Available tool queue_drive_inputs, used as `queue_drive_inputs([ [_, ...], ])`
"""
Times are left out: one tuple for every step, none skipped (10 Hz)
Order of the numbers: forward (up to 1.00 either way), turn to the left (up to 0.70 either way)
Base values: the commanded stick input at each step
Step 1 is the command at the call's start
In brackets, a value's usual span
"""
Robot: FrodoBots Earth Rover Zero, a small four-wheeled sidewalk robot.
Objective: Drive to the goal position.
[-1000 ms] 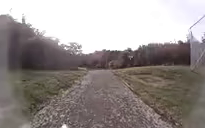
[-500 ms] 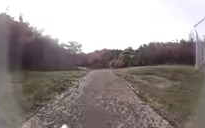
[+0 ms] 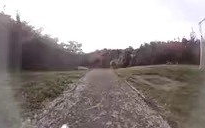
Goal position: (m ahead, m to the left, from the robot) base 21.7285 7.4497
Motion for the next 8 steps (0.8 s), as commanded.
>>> queue_drive_inputs([
  [0.70,0.00],
  [0.70,0.00],
  [0.70,0.00],
  [0.70,0.00],
  [0.70,0.00],
  [0.70,0.00],
  [0.70,0.00],
  [0.70,0.00],
])
